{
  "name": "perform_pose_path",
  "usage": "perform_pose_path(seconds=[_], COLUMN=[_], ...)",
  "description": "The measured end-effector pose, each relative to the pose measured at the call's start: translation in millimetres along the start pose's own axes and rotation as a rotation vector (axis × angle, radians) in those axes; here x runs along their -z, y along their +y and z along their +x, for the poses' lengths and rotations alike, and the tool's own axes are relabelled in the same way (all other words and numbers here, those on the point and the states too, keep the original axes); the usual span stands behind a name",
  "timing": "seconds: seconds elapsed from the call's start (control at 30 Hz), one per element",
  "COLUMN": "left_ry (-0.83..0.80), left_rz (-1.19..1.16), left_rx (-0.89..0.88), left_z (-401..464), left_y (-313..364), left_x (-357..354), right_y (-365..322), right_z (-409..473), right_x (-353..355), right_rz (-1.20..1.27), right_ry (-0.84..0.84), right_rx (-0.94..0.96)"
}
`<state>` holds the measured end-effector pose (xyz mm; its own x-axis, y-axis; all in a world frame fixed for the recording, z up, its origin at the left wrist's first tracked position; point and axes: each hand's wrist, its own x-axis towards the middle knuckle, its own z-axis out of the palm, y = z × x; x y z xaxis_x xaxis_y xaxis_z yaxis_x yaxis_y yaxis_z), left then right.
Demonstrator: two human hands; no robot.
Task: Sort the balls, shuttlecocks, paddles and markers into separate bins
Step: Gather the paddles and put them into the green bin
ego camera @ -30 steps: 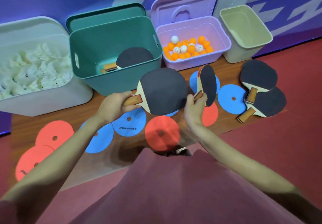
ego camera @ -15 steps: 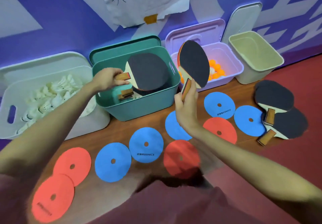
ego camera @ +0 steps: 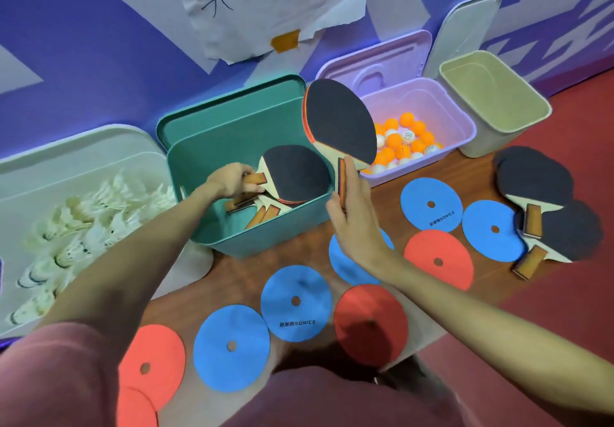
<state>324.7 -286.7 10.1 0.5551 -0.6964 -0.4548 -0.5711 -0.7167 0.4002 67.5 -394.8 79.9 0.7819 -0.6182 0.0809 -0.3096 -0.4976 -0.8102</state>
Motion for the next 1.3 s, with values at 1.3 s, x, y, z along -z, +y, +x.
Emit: perform_pose_path(seconds=[1.3], left_ry=[0.575], left_rz=[0.306], left_rx=[0.088], left_z=[-117.5], left_y=[-25.3], left_x=[28.8], right_y=[-58.6], right_z=[69.5], right_x=[-114.2], right_rz=[-0.546], right_ry=[-0.756], right_rx=[-0.276])
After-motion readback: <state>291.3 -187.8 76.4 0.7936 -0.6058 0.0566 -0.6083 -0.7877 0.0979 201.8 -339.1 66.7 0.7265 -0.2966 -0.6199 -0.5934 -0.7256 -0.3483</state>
